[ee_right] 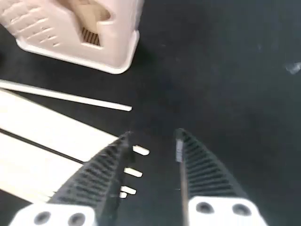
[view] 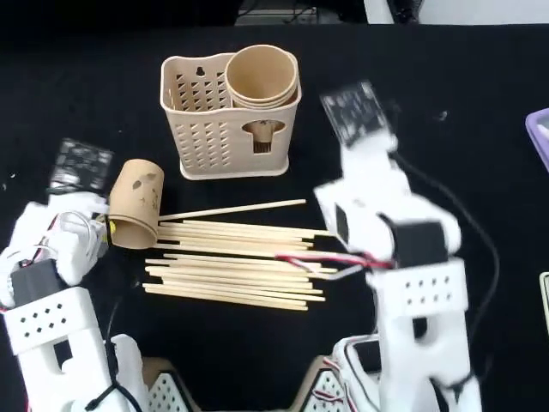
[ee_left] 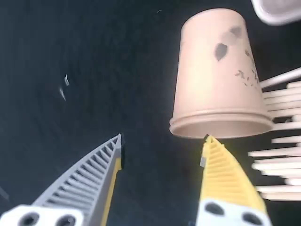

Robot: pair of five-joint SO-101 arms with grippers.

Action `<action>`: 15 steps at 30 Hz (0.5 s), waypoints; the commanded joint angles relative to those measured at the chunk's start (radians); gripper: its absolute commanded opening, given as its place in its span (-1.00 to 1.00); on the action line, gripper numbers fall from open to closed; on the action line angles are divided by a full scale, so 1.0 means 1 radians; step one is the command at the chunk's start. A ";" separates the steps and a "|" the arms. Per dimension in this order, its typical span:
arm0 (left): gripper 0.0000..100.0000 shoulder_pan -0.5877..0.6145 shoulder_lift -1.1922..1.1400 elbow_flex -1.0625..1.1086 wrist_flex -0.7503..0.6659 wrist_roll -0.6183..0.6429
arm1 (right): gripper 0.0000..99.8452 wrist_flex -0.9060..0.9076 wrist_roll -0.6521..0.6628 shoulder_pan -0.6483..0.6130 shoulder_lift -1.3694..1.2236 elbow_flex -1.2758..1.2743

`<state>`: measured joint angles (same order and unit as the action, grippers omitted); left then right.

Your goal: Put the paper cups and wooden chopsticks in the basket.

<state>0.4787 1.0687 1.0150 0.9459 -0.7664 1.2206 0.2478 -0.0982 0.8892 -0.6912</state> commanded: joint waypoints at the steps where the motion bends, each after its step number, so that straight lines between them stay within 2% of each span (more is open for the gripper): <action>1: -0.46 -0.010 0.017 0.091 -0.199 -0.043 | -0.70 -0.150 0.012 0.041 0.182 -0.263; 4: -0.46 -0.010 0.018 0.203 -0.351 -0.041 | -0.70 -0.193 0.003 0.038 0.268 -0.392; 10: -0.46 -0.019 0.018 0.326 -0.516 -0.034 | -0.70 -0.199 -0.032 0.035 0.332 -0.472; 15: -0.46 -0.033 0.018 0.349 -0.606 0.077 | -0.70 -0.239 -0.034 0.034 0.332 -0.527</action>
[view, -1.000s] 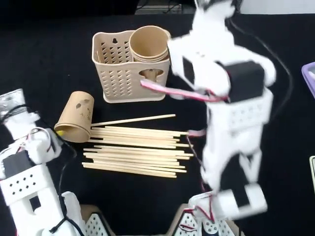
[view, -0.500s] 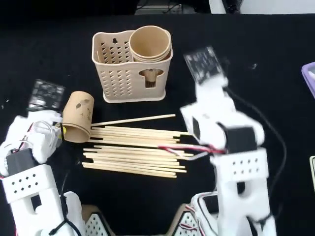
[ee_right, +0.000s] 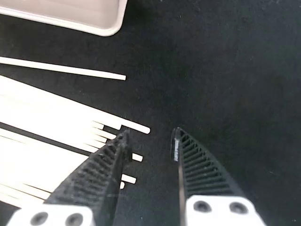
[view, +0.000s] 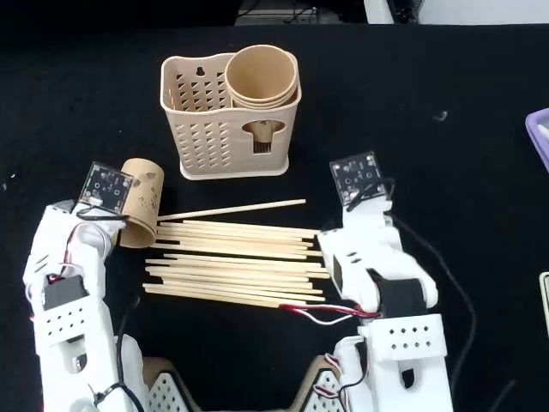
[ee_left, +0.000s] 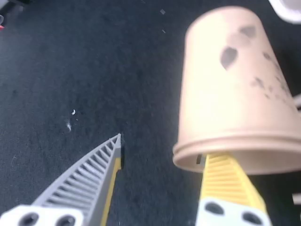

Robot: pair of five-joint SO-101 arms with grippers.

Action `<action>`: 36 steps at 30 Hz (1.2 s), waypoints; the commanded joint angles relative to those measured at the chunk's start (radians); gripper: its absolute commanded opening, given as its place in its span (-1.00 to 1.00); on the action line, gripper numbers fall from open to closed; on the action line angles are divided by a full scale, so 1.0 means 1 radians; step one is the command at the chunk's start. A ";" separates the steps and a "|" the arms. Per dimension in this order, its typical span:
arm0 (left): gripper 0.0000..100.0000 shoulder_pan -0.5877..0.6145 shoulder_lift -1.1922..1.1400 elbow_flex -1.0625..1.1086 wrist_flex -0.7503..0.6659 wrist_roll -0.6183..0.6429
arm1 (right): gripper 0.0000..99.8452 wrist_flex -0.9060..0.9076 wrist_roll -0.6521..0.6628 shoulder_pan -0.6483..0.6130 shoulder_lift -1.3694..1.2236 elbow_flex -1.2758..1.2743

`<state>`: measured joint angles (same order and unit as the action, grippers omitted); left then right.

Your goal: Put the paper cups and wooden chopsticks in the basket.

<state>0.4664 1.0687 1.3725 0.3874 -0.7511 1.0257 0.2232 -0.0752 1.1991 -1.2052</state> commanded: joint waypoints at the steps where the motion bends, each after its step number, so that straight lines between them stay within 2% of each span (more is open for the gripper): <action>1: -0.46 -0.031 0.018 -0.008 -0.049 0.081 | -0.70 -0.061 -0.009 0.011 0.022 -0.027; 5: -0.47 -0.071 0.018 -0.007 -0.048 0.143 | -0.70 -0.081 -0.009 0.012 0.024 -0.053; 10: -0.47 -0.081 0.018 -0.007 -0.043 0.144 | -0.70 -0.081 -0.009 0.015 0.027 -0.059; 12: -0.59 -0.076 0.018 -0.005 -0.040 0.143 | -0.70 -0.081 -0.009 0.015 0.027 -0.059; 15: -0.94 -0.077 0.018 -0.005 0.009 0.144 | -0.70 -0.083 -0.009 0.015 0.027 -0.059; 18: -0.89 -0.082 0.018 -0.004 0.063 0.146 | -0.70 -0.083 -0.009 0.015 0.025 -0.059; 22: -0.94 -0.074 0.034 -0.027 0.129 0.146 | -0.70 -0.083 -0.009 0.015 0.022 -0.059; 33: -0.94 -0.015 0.486 -0.205 0.571 0.150 | -0.70 -0.083 -0.008 0.017 0.022 -0.061; 36: -0.93 -0.018 0.578 -0.157 0.614 0.249 | -0.70 -0.083 -0.008 0.017 0.022 -0.061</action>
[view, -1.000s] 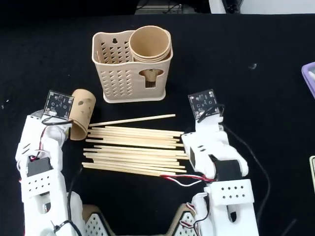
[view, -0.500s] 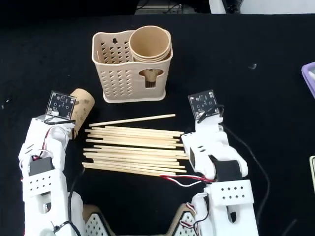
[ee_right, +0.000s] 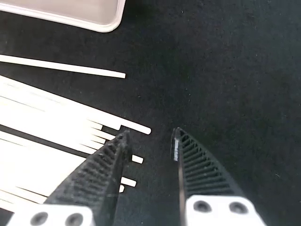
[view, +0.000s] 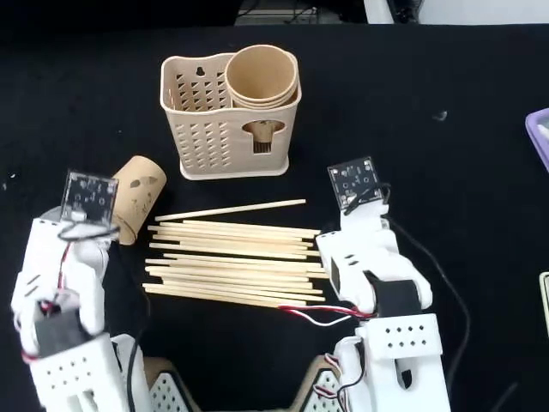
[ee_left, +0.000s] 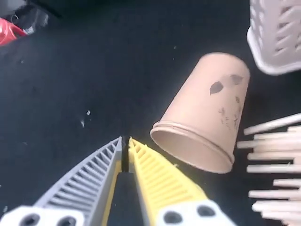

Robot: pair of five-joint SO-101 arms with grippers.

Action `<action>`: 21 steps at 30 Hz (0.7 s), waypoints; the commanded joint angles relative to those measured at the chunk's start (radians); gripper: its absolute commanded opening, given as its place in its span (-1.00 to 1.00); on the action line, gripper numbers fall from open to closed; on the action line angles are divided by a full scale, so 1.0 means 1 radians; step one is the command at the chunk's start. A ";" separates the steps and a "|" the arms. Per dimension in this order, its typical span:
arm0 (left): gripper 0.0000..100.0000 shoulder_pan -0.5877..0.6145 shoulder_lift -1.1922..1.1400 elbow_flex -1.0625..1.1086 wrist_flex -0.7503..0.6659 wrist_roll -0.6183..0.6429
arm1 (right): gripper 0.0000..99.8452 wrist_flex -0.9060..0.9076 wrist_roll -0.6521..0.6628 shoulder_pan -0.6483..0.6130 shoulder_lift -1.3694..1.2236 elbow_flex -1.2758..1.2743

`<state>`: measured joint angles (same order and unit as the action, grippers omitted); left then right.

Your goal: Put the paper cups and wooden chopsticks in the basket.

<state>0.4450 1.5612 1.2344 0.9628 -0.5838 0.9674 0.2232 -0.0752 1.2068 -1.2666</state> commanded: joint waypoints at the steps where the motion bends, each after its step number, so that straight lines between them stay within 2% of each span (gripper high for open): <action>1: -0.92 0.004 0.100 -0.005 0.040 0.123 | -0.70 -0.025 -0.008 0.017 0.015 0.001; 3: -0.78 0.004 0.094 0.010 0.043 0.222 | -0.70 -0.025 -0.008 0.017 0.015 0.001; 6: -0.42 0.004 0.025 0.008 0.038 0.437 | -0.70 -0.025 -0.008 0.017 0.015 0.001; 7: -0.42 0.001 -0.012 0.001 0.031 0.485 | -0.70 -0.025 -0.008 0.017 0.015 -0.001; 10: -0.46 -0.035 -0.140 -0.050 0.021 0.520 | -0.70 -0.026 -0.003 0.017 0.021 -0.015; 21: -0.46 -0.124 -0.489 -0.202 0.014 0.933 | -0.70 -0.025 0.000 0.017 0.021 -0.019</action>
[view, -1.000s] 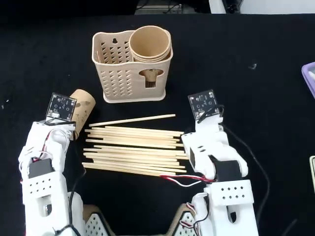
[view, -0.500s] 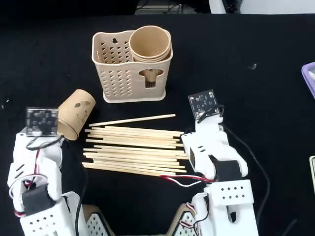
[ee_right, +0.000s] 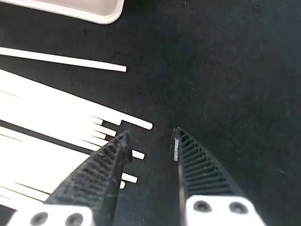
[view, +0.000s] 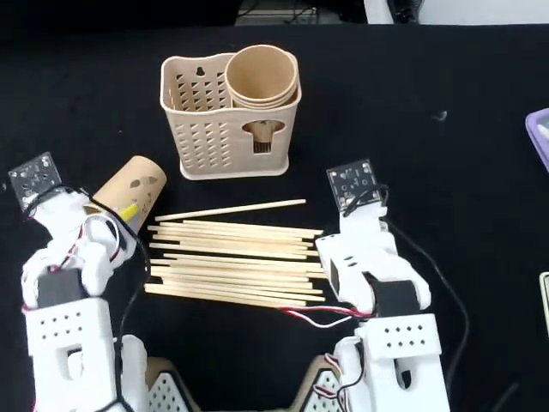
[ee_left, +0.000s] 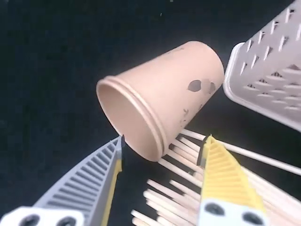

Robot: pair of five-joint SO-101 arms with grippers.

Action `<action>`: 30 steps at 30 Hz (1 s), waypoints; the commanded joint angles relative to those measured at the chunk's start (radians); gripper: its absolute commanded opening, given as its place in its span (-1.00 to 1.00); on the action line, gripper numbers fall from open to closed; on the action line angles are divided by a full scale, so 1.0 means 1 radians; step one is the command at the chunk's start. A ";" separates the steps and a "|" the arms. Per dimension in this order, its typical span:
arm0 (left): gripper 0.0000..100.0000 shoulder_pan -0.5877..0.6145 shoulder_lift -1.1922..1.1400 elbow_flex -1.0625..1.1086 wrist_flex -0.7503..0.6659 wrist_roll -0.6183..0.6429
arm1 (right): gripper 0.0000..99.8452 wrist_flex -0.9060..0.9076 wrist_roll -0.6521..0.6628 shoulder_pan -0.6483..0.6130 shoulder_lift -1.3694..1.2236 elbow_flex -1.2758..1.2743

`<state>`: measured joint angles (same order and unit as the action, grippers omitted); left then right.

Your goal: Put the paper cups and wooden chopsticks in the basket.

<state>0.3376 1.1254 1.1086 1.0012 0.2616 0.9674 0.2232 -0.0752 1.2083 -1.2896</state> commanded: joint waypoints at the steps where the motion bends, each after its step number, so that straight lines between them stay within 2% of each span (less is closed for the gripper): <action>1: -0.46 -0.016 -0.071 -0.079 -0.026 0.106 | -0.70 -0.025 0.000 0.017 0.019 0.004; 9: -0.47 -0.008 -0.183 -0.076 -0.129 0.143 | -0.70 -0.025 0.000 0.017 0.019 0.004; 17: -0.47 -0.008 -0.276 0.002 -0.377 0.160 | -0.70 -0.020 0.000 0.017 0.019 0.004; 20: -0.47 -0.007 -0.284 0.024 -0.399 0.161 | -0.70 -0.020 0.000 0.017 0.019 0.004; 22: -0.55 -0.007 -0.276 0.028 -0.399 0.163 | -0.70 -0.021 0.000 0.017 0.019 0.004; 26: -0.94 -0.007 -0.256 0.031 -0.399 0.157 | -0.70 -0.023 0.000 0.017 0.019 0.004; 30: -0.94 -0.007 -0.210 0.022 -0.334 0.106 | -0.70 -0.023 0.000 0.017 0.019 0.004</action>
<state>0.3314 0.8677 1.1454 0.6283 0.4012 0.9674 0.2232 -0.0752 1.2083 -1.2896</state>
